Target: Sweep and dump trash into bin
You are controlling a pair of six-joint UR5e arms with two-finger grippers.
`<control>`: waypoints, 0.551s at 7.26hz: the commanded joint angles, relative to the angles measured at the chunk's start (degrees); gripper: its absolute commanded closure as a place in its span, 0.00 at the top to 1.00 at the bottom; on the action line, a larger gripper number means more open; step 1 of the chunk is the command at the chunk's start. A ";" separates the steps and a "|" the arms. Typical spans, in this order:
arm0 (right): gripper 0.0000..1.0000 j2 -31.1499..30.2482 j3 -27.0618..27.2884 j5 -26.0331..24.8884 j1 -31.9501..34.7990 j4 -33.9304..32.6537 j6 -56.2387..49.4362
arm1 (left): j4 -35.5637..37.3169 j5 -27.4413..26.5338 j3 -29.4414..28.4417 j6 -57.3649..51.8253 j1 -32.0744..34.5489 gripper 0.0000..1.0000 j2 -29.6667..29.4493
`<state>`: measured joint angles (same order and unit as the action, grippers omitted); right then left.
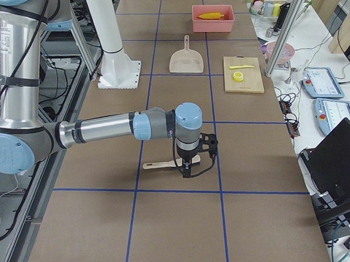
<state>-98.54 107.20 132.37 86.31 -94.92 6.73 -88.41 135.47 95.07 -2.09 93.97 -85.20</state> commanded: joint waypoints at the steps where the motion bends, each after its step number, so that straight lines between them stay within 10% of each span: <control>1: 1.00 0.01 -0.23 -0.18 0.00 0.09 -0.05 | -0.09 -0.46 -1.29 -2.04 0.08 0.99 -0.32; 4: 1.00 0.01 -0.23 -0.18 0.09 0.00 0.04 | -0.54 0.06 -1.73 -1.51 -0.01 0.98 -0.14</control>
<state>-98.52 107.03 132.25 86.32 -94.91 6.76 -88.97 135.39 93.23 -3.73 94.03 -85.04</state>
